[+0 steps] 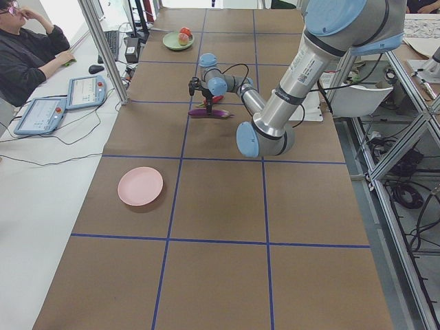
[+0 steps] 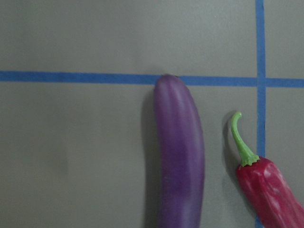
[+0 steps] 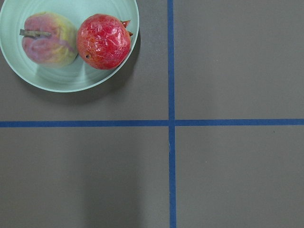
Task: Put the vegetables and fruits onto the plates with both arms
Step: 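Move the left gripper down to the purple eggplant and grasp it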
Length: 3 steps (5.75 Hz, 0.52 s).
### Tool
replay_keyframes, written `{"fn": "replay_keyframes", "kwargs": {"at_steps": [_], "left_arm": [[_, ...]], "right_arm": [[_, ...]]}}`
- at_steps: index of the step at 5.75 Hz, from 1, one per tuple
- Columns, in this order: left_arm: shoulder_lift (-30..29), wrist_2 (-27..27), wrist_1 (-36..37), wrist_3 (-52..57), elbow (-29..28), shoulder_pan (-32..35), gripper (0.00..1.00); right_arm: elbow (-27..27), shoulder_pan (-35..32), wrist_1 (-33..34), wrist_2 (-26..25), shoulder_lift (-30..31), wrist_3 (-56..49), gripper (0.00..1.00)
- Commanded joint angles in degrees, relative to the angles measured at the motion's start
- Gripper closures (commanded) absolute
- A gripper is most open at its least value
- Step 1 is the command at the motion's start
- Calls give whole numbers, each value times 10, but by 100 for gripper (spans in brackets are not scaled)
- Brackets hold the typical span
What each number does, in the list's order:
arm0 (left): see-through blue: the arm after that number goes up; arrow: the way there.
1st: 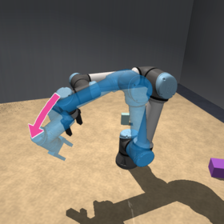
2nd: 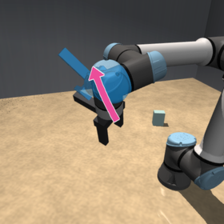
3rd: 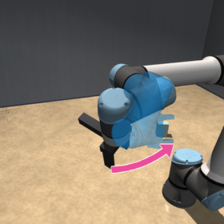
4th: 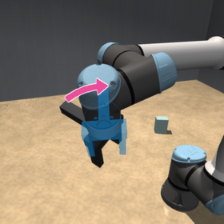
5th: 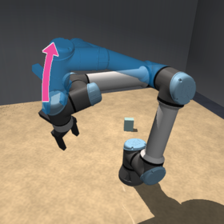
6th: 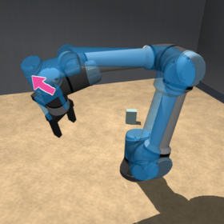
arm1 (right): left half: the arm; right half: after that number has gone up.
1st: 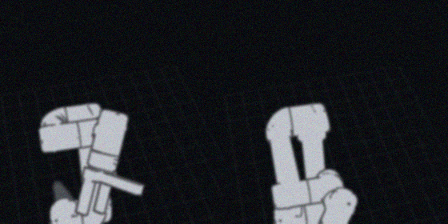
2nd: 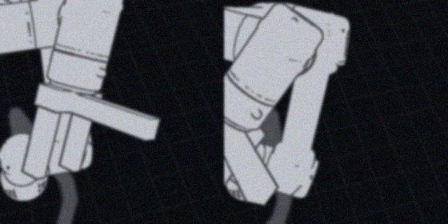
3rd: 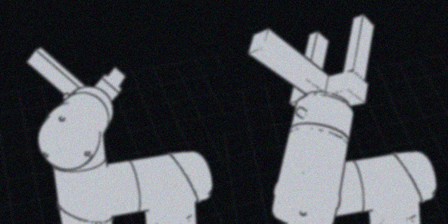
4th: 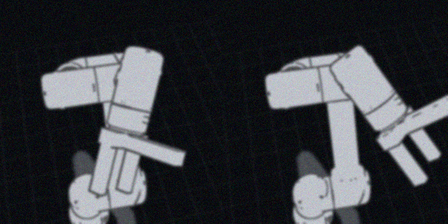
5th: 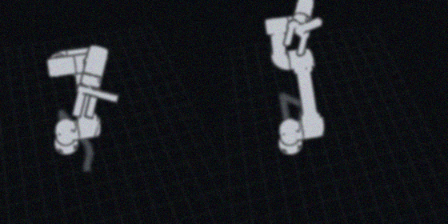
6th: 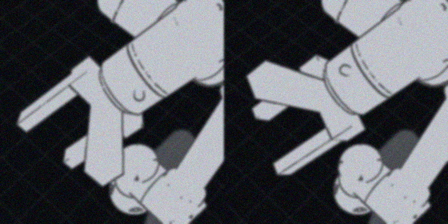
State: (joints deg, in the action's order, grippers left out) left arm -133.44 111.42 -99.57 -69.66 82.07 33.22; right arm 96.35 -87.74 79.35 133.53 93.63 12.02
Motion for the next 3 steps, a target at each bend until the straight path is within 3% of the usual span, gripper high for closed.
{"fn": "replay_keyframes", "kwargs": {"at_steps": [1, 2, 3], "left_arm": [[-2, -11, 2, 0, -10, -5, 44], [-4, -11, 2, -1, -15, -5, 44], [-4, -10, 3, -1, -15, -5, 52]], "right_arm": [[0, 1, 0, 0, 0, 0, 0], [0, 2, 0, 0, 0, 0, 0], [0, 2, -1, 0, 0, 0, 0]]}}
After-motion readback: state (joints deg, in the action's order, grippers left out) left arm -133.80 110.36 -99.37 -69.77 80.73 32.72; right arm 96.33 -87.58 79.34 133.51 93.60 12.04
